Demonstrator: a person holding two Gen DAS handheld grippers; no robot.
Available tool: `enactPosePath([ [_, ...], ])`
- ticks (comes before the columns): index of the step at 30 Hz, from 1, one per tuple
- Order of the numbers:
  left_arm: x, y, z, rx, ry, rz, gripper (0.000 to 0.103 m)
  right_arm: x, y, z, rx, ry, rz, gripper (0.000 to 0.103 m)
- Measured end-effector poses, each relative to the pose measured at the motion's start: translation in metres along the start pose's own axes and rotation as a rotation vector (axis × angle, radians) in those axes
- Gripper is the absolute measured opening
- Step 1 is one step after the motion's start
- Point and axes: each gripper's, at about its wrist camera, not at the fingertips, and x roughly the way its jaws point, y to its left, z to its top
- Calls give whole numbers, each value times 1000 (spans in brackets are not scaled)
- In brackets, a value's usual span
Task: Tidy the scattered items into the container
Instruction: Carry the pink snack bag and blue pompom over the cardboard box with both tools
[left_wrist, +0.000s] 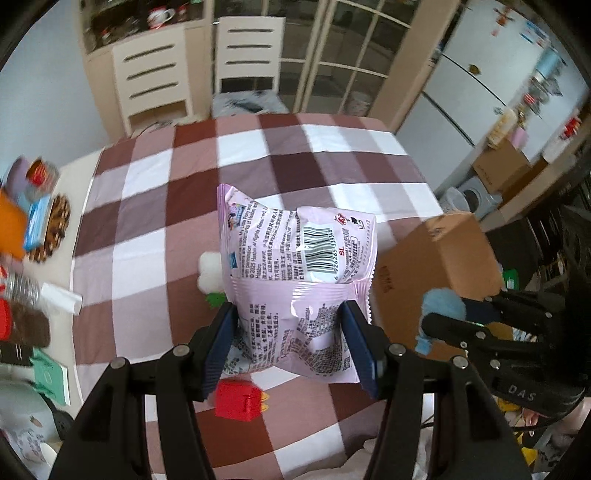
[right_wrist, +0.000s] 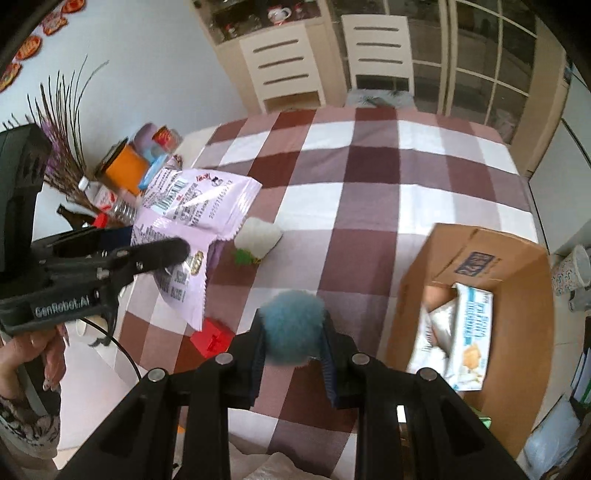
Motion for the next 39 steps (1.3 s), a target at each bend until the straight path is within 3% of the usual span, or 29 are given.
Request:
enactPosePath([
  [14,-1,-98,24,182,-7,-62,59,-62,-63,-11,120,-125,-55,26],
  [26,20,-162,35,284,23,-119,59,-89,-122,-36,239,-155,-111,26],
  [39,38,-201,41,330,48,-142,59,-98,-148,-49,271,-154,-115,26],
])
